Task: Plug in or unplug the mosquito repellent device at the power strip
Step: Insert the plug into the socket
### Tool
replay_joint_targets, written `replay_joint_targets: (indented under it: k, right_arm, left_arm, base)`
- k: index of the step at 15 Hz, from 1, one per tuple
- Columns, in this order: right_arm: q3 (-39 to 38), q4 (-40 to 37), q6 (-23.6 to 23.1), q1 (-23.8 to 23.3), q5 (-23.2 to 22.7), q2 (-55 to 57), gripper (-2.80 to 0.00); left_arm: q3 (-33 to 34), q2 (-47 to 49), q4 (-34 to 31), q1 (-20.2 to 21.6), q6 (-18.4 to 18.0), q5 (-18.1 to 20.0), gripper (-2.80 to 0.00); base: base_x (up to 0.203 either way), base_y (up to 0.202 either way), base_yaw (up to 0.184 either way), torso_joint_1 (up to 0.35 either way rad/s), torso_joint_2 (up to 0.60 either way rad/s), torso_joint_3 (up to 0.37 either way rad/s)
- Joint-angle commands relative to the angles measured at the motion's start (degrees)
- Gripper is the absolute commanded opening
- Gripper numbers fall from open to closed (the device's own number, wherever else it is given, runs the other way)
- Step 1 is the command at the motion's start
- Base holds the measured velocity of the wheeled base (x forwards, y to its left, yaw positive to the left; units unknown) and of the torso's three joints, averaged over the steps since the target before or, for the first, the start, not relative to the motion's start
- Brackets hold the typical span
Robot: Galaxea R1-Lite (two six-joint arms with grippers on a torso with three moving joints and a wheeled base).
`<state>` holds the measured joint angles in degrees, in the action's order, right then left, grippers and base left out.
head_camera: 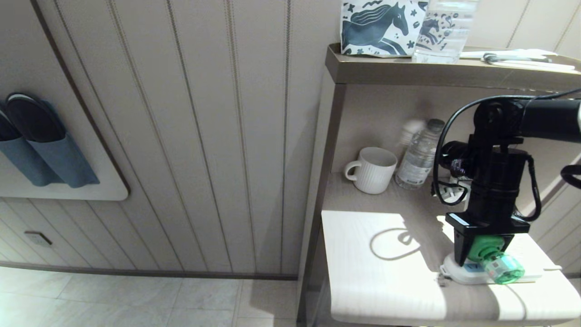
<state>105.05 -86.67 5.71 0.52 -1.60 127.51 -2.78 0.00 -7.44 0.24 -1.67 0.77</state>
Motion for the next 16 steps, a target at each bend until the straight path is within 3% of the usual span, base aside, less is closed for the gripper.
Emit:
replay_joint_targets:
  k: [1, 16]
  right_arm:
    - [-0.4, -3.3, 0.1, 0.0, -0.1, -0.2, -2.80]
    - [-2.0, -3.3, 0.1, 0.1, -0.1, -1.1, -2.80]
  left_arm:
    - [0.0, 0.0, 0.0, 0.1, 0.0, 0.0, -2.80]
    - [0.0, 0.0, 0.0, 0.0, 0.0, 0.0, -2.80]
  base:
    - [0.000, 0.000, 0.000, 0.000, 0.00, 0.000]
    - [0.000, 0.000, 0.000, 0.000, 0.00, 0.000]
